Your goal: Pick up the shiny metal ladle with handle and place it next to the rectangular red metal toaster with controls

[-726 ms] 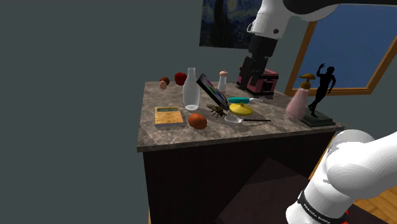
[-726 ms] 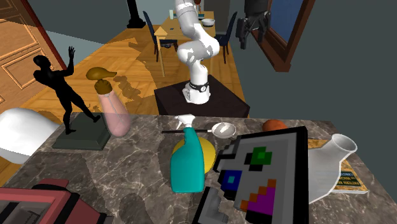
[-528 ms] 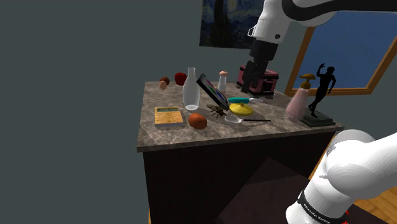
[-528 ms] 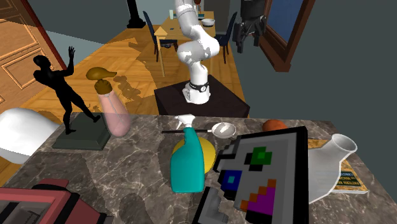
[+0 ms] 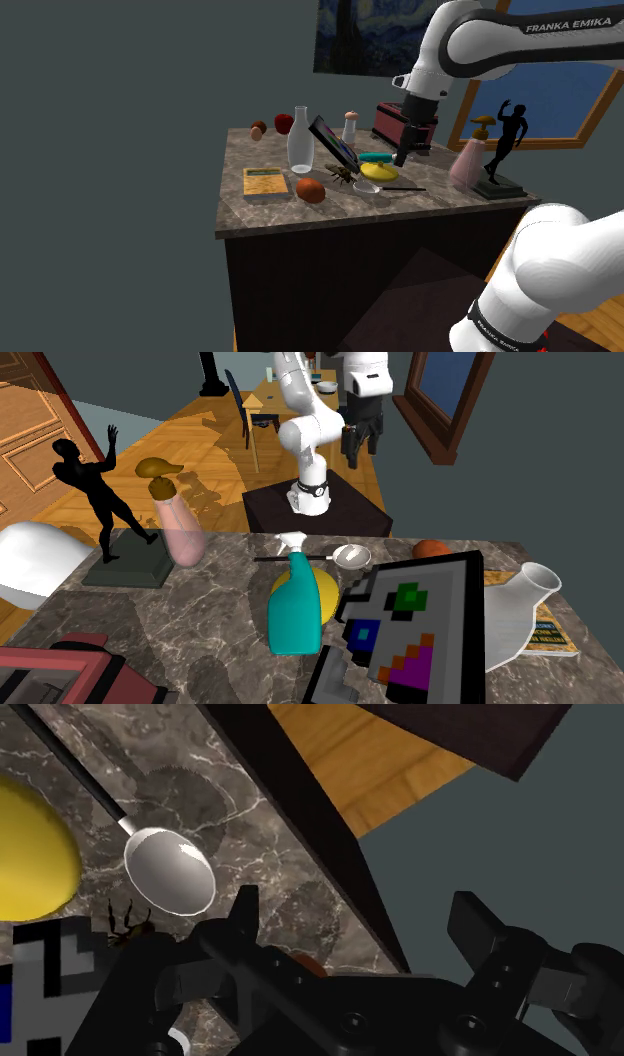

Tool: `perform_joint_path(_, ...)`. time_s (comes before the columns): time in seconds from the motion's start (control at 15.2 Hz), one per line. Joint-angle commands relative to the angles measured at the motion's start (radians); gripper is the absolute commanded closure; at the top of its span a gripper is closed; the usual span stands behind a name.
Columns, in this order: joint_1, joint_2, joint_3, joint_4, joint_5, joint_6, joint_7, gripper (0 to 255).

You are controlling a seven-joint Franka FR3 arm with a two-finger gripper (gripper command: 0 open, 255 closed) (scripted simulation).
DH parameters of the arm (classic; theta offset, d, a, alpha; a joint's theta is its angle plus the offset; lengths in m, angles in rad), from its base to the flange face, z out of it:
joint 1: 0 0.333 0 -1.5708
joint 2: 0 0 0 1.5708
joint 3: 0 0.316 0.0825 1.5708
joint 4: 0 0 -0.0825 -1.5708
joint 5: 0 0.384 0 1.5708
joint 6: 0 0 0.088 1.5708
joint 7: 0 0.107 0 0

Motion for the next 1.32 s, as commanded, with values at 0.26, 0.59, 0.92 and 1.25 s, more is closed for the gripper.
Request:
perform_joint_path(0.26,0.015,0.092,-0.166,-0.049,-0.091,0.142,-0.298,0)
perform_joint_path(0.59,0.052,0.233,-0.310,-0.033,-0.131,0.271,-0.546,0)
perform_joint_path(0.92,0.125,0.425,-0.460,0.032,-0.101,0.396,-0.817,0)
perform_joint_path(1.25,0.187,0.583,-0.553,0.079,-0.013,0.488,-1.014,0)
